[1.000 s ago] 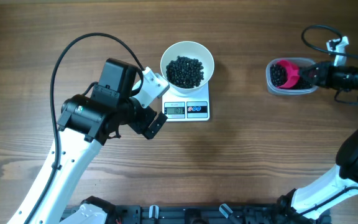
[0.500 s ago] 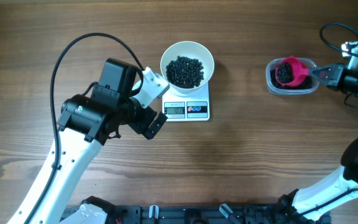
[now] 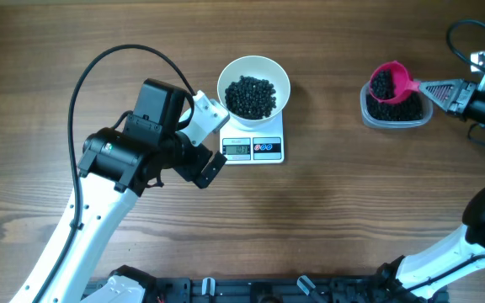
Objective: Scoop item into bowl and weigh 150g on scale
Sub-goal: 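Lift the filled pink cup and carry it over the white bowl, then tilt the pink cup slowly to trickle beans into the bowl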
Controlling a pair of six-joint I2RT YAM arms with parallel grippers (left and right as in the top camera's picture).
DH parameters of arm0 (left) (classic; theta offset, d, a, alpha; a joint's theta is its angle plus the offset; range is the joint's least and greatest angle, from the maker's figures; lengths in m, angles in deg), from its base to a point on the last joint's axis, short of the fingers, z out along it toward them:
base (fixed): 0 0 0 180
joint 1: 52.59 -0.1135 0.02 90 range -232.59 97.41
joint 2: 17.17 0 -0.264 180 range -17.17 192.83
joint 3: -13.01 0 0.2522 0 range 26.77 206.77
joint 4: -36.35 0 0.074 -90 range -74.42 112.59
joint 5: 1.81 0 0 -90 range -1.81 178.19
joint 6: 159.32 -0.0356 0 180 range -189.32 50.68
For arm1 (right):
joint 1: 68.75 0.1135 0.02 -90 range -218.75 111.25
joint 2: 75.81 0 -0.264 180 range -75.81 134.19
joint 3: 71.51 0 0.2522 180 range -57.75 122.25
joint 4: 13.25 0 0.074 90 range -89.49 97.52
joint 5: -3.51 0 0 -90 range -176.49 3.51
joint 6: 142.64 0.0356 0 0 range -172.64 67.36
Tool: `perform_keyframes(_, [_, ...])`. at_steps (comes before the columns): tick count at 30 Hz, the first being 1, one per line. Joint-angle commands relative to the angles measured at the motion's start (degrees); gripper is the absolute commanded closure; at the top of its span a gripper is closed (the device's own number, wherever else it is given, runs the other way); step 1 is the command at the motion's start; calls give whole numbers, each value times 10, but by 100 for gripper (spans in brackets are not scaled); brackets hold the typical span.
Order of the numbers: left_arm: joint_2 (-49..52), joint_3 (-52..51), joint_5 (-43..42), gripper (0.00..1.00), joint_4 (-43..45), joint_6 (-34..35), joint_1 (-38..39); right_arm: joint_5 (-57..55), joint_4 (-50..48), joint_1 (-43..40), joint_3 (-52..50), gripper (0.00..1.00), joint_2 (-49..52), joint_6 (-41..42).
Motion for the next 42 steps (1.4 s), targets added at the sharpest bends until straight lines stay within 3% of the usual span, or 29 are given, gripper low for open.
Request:
perform_keyframes(1, [-3, -3, -7, 0, 0, -12, -4, 50, -11, 58, 18, 96, 5, 21])
perform_keyframes(9, [-3, -3, -7, 0, 0, -12, -4, 51, -188, 228, 113, 96, 2, 184])
perform_keyframes(15, [-3, -3, -7, 0, 0, -12, -4, 1, -270, 328, 119, 96, 2, 191])
perform_keyframes(19, [-3, -3, -7, 0, 0, -12, -4, -6, -270, 384, 119, 96, 2, 167])
perform_keyframes(30, [-3, -3, -7, 0, 0, -12, -4, -191, -220, 415, 119, 96, -7, 84])
perform_keyframes(35, [-3, -3, -7, 0, 0, -12, -4, -295, -206, 457, 119, 96, -38, 9])
perform_keyframes(42, [-3, -3, -7, 0, 0, -12, -4, -319, -180, 469, 119, 96, -87, -49])
